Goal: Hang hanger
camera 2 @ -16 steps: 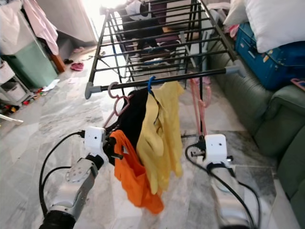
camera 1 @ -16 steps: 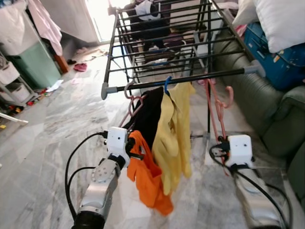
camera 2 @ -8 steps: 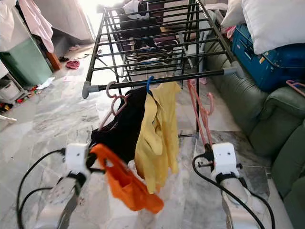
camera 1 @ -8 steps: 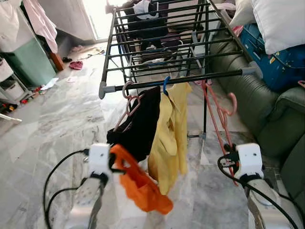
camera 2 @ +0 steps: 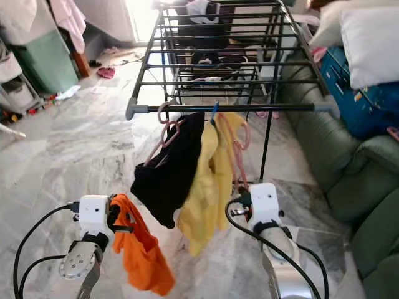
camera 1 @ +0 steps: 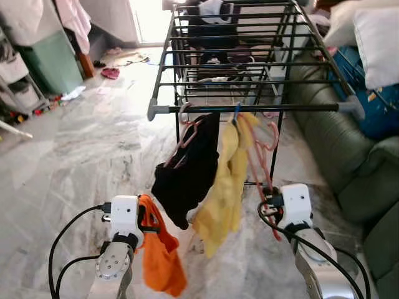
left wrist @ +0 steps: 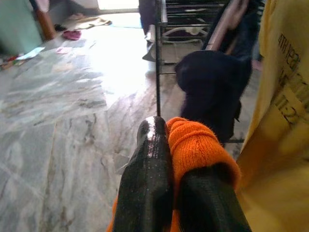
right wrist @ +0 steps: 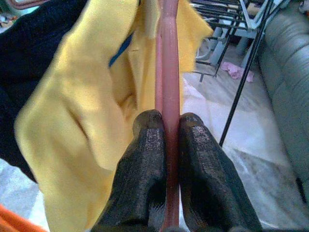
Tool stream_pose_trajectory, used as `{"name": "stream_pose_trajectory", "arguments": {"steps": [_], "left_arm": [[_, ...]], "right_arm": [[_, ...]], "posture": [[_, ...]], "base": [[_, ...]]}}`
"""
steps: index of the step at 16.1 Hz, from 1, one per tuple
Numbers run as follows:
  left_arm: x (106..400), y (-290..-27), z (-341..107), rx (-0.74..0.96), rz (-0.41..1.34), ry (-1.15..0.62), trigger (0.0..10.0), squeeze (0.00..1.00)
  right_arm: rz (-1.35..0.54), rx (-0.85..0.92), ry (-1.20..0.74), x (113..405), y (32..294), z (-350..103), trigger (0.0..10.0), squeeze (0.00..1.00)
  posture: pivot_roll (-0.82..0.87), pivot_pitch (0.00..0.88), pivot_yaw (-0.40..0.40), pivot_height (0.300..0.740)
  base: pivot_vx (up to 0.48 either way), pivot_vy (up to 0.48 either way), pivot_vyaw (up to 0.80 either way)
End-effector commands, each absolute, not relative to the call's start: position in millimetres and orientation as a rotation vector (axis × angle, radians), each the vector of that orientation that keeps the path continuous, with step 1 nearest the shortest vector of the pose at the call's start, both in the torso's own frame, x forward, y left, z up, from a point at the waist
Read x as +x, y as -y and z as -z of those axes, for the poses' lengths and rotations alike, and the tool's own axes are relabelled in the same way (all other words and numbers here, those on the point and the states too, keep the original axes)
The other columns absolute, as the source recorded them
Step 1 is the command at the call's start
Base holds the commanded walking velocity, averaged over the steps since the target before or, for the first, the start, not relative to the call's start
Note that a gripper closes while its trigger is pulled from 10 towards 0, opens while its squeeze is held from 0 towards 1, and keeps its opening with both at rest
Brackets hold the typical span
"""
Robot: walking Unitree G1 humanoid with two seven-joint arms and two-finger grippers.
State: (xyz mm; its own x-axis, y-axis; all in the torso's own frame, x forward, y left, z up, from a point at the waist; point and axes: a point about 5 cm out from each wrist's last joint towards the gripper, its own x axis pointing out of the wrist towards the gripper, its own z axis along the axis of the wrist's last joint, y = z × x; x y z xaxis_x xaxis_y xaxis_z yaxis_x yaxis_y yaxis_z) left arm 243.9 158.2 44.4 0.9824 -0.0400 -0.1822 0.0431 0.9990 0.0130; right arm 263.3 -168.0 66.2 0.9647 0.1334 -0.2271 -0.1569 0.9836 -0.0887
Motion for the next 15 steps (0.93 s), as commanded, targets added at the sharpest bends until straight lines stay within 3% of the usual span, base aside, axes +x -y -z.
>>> {"name": "stream_pose_trajectory", "arguments": {"steps": [1, 5, 15], "left_arm": [[245, -161, -52, 0.024, 0.016, -0.146, 10.0, 0.0], [241, -164, -50, 0.036, -0.025, -0.158, 10.0, 0.0], [251, -159, -54, 0.082, 0.041, -0.16, 10.0, 0.0]], "right_arm": [[-0.164, -0.101, -0.233, 266, 160, -66, 10.0, 0.0], [-0.185, -0.086, -0.239, 275, 145, -64, 10.0, 0.0], [0.036, -0.056, -0.301, 271, 170, -53, 10.0, 0.0]], "posture": [[-0.09, 0.0, -0.023, 0.74], [-0.06, 0.0, -0.035, 0.74], [-0.1, 0.0, 0.024, 0.74]], "base": [[0.0, 0.0, 0.0], [0.0, 0.0, 0.0], [-0.049, 0.0, 0.0]]}}
